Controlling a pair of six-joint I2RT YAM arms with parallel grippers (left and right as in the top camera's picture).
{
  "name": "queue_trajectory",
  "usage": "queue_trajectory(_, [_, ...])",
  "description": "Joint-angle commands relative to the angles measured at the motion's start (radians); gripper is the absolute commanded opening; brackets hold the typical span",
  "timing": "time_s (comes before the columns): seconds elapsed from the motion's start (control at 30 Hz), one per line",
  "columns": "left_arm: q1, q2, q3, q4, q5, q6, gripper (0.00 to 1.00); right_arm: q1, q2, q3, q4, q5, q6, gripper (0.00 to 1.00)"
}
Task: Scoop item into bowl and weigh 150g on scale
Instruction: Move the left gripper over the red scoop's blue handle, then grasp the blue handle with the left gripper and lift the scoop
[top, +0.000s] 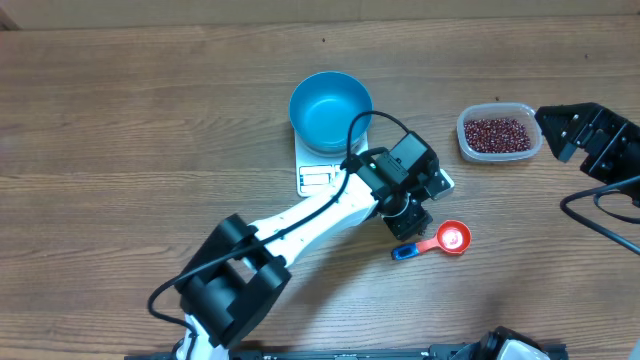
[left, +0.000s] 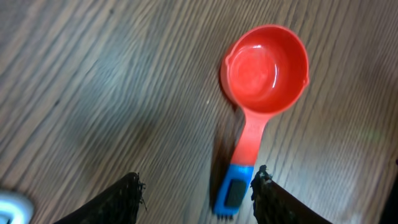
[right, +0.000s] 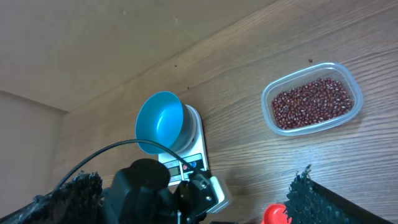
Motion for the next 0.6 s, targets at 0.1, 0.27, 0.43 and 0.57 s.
queue_trajectory(0.1, [-0.02,0.068,0.019,0.168,0.051,-0.055,0.63,-0.005,-0.004,0.021,-0.01,-0.017,-0.027,0.97])
queue_trajectory(0.27, [-0.059,0.098,0.023,0.213,0.037,-0.054,0.64,-0.005,-0.004,0.021,-0.018,-0.005,-0.027,0.97])
queue_trajectory(0.43, [-0.097,0.109,0.028,0.224,-0.009,-0.043,0.67,-0.005,-0.004,0.021,-0.021,-0.005,-0.027,0.97])
queue_trajectory(0.57, [-0.113,0.136,0.028,0.253,-0.053,-0.043,0.67,-0.005,-0.004,0.021,-0.021,-0.005,-0.027,0.97])
